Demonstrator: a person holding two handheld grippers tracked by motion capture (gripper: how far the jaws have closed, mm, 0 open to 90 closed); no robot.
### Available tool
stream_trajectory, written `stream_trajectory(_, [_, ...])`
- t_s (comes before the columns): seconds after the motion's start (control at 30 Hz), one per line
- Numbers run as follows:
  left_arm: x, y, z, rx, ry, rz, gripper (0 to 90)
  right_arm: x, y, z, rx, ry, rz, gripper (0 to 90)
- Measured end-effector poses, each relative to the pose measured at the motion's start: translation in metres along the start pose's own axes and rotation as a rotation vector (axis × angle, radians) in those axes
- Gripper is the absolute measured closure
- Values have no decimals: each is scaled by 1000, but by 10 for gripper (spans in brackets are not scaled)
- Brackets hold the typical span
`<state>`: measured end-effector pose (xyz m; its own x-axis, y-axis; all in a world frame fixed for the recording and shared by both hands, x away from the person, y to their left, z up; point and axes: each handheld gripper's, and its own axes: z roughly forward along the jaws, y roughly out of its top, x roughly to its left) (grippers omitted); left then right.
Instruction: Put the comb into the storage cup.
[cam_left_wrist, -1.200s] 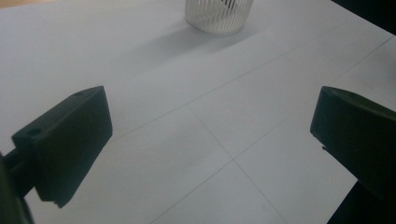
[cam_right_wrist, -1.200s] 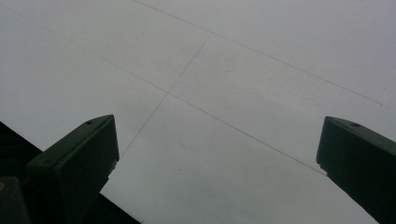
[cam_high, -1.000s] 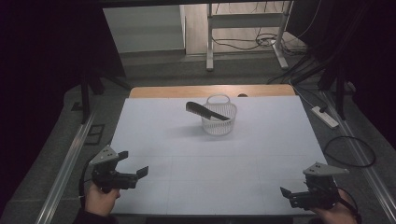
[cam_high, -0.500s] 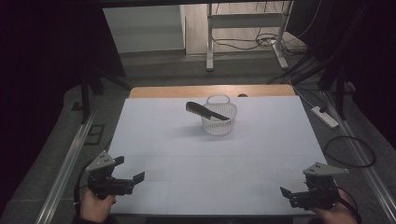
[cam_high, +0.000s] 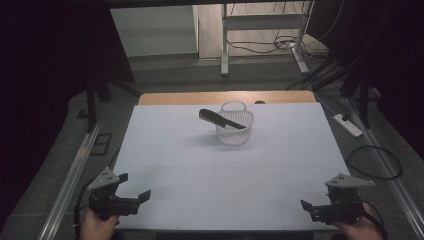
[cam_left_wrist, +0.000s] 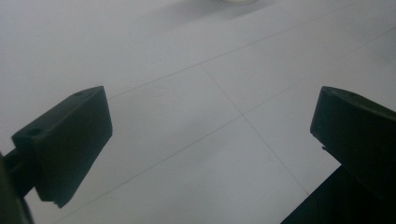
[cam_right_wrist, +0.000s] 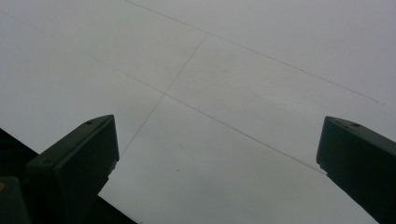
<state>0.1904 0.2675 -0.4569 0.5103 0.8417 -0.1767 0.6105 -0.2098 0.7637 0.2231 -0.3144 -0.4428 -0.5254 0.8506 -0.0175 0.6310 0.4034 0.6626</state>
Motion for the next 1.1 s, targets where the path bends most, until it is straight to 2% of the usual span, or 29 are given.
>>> stream_trajectory(0.6, [-2,-10,-9,17,50,-12,0,0,0,0,-1,-5,6,0])
stream_trajectory(0.83, [-3,-11,-11,42,66,-10,0,0,0,0,-1,-7,7,0])
stream_trajectory(1.1, [-5,-11,-9,75,70,9,0,0,0,0,1,-9,6,0])
